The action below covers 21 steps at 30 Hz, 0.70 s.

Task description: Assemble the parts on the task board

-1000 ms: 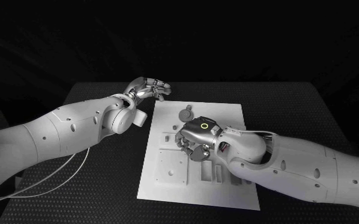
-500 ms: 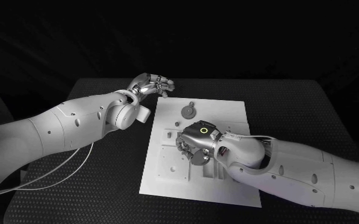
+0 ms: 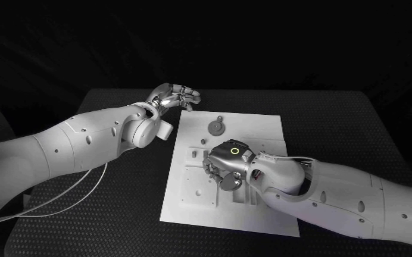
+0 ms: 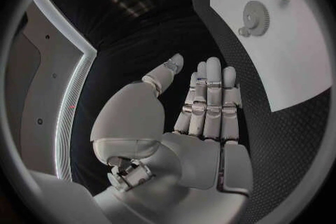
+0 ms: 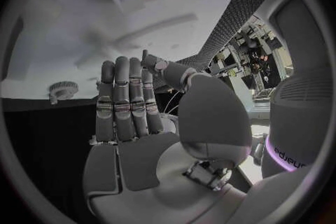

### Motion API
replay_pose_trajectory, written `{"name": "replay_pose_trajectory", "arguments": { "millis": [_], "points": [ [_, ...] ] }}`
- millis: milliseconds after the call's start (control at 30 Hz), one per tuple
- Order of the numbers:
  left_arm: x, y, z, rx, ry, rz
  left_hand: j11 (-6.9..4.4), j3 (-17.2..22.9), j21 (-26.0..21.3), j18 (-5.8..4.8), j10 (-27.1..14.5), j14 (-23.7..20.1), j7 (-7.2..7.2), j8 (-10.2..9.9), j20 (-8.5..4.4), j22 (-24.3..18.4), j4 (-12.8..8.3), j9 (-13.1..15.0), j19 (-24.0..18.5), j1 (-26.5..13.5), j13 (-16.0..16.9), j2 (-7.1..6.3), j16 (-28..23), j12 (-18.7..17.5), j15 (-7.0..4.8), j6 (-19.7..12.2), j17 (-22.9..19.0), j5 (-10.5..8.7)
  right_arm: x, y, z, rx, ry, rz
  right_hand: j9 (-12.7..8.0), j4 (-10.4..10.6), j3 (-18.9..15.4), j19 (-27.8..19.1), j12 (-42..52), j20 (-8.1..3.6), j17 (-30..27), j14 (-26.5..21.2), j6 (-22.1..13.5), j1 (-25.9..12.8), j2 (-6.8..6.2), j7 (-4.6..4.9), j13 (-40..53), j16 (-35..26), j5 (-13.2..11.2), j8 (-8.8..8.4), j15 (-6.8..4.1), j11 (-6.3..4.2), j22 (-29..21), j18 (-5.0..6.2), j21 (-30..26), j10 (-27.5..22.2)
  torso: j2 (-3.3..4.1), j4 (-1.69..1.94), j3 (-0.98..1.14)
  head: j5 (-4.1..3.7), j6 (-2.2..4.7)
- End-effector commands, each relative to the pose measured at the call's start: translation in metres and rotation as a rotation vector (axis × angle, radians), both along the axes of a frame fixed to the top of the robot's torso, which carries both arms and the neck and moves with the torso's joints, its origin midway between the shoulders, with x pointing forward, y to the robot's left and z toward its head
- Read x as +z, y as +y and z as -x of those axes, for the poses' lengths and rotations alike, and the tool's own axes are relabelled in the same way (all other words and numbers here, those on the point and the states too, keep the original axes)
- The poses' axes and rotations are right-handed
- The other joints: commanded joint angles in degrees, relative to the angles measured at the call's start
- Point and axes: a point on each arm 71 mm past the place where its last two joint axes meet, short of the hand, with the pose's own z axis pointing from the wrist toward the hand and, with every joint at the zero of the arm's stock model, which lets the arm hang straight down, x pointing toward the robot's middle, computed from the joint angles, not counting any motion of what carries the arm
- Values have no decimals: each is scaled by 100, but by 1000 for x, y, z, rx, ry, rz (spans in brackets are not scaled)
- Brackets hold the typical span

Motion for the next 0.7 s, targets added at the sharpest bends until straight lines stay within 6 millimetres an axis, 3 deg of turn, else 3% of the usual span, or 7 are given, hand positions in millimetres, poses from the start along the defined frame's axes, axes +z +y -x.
{"name": "replay_pose_trajectory", "arguments": {
  "millis": [33, 700],
  "points": [
    [1, -1, 0, -3, -7, 11, 8, -40, -29, 70, -32, 19, -8, -19, -24, 1, -5, -7, 36, -48, -7, 7, -40, -29, 9, -41, 6, -8, -1, 0, 1, 7, -8, 17, 10, -26, -3, 34, -24, 6, 8, 33, 10, -25, 1, 6, 7, -38, -7, 27, -1, 9, 9, 80, 27, -3, 0, -3, 5, 4, -6],
    [1, -2, 0, -7, -3, 11, 9, -43, -35, 70, -33, 19, -3, -22, -23, 3, -5, -9, 37, -50, -8, 7, -48, -29, 10, -51, 12, -9, -10, 3, 6, 12, 21, 15, 16, -29, -4, 36, -26, 6, 15, 38, 10, -32, 3, 6, 19, -44, -7, 26, -2, 9, 12, 80, 26, -2, 0, -2, 5, 18, -31]
  ]
}}
